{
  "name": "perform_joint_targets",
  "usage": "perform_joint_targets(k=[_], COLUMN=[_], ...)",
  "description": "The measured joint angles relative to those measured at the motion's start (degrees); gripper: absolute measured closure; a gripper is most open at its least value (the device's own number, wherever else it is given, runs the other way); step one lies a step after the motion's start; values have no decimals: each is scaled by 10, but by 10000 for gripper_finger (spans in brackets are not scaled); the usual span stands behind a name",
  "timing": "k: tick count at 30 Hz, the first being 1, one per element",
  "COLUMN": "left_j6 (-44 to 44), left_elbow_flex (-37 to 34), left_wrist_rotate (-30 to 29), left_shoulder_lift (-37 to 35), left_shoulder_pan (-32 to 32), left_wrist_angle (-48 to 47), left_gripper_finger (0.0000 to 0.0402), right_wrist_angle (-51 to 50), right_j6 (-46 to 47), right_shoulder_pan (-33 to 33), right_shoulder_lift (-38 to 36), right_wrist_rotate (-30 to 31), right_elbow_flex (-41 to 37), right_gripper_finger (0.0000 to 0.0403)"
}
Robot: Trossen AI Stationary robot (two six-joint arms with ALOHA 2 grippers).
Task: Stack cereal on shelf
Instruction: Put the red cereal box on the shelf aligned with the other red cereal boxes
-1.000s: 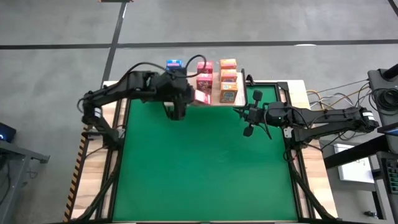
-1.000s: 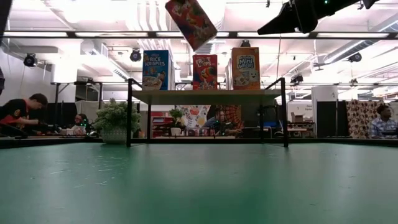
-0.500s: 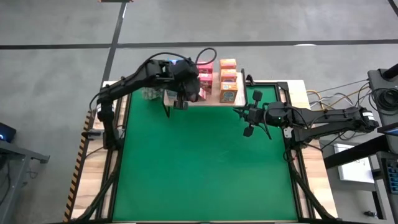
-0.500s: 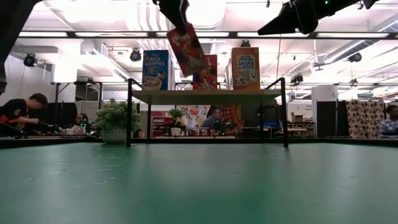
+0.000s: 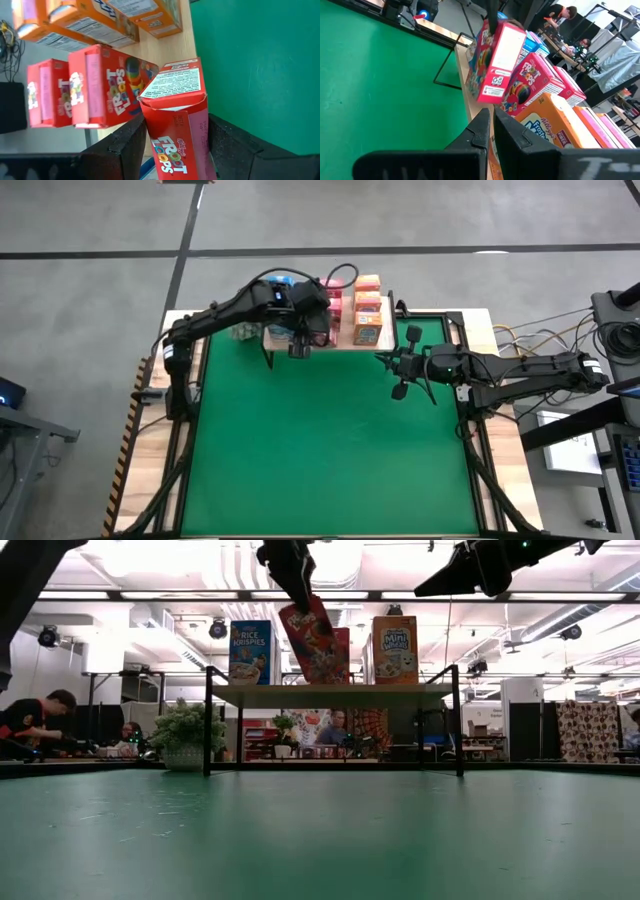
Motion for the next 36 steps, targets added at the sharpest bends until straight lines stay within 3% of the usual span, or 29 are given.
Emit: perform_joint_targets(k=[20, 36], left_j6=[7, 14], left_elbow_flex=[0, 0], left_wrist_rotate=[-11, -14], left_shoulder_lift=[15, 15], left_shoulder_pan=[11, 15], left_wrist_angle=[20, 49], left_gripper_finger=[219, 169], right_wrist_angle=[0, 0], right_j6=[-5, -5], right_shoulder_pan=[0, 0], right_shoulder_lift=[0, 0], right_wrist_rotate=[0, 0], right_elbow_flex=[0, 0], right_gripper_finger=[390, 390])
